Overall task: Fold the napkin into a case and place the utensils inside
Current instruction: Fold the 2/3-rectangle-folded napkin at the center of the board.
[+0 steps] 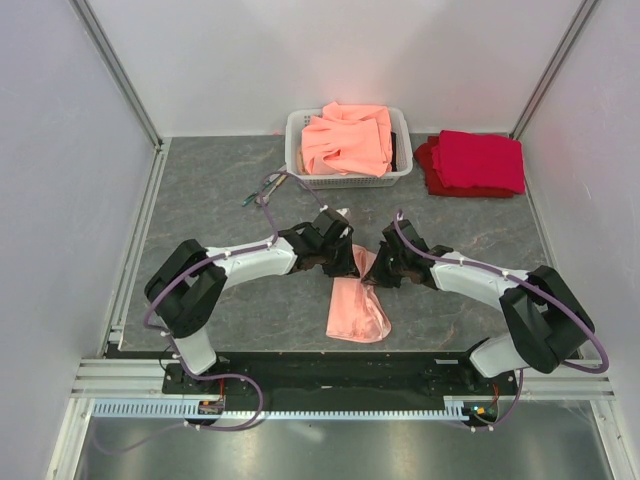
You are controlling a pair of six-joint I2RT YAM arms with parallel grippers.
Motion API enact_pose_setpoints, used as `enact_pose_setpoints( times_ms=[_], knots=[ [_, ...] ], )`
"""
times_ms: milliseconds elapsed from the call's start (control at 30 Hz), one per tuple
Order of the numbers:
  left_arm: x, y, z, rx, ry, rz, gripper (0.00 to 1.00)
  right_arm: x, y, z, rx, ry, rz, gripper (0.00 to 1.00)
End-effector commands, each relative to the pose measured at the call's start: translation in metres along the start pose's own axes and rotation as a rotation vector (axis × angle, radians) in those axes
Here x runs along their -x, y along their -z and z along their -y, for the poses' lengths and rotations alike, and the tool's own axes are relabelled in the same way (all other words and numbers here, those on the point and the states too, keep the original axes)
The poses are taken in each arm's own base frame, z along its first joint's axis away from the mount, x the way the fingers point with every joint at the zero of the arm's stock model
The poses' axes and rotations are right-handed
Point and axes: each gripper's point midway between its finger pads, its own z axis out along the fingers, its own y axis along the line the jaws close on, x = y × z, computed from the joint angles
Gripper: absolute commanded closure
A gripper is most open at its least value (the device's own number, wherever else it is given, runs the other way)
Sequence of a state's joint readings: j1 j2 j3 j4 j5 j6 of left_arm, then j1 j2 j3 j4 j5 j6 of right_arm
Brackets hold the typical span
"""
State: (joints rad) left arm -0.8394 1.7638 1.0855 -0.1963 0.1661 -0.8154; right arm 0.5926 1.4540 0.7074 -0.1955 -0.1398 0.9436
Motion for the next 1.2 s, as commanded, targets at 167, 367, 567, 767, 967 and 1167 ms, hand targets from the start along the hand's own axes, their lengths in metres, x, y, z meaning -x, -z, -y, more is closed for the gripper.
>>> enact_pose_setpoints(
  times_ms=[167,367,567,767,967,1167],
  knots=[
    [-0.033,-0.022,-0.028,0.042,-0.001,-0.097,0.95,0.014,0.003,-0.017,0.027,-0.007,0.033,1.0],
    [-0.037,-0.037,-0.015,-0.008,0.052,-0.107,0.96,0.015,0.007,-0.021,0.036,-0.079,0.037,1.0],
    [-0.036,-0.036,-0.01,-0.004,0.061,-0.078,0.96,0.015,-0.004,-0.022,0.054,-0.209,0.047,1.0],
    [-0.036,-0.027,-0.008,-0.014,0.036,-0.076,0.96,0.01,-0.025,-0.015,0.032,-0.233,0.019,1.0],
    [-0.024,-0.002,-0.01,0.029,-0.045,-0.03,0.95,0.012,-0.023,-0.011,0.022,-0.193,0.038,1.0],
    [-0.018,0.012,-0.031,0.119,-0.089,0.011,0.96,0.016,-0.018,-0.008,-0.005,-0.088,0.049,1.0]
  ],
)
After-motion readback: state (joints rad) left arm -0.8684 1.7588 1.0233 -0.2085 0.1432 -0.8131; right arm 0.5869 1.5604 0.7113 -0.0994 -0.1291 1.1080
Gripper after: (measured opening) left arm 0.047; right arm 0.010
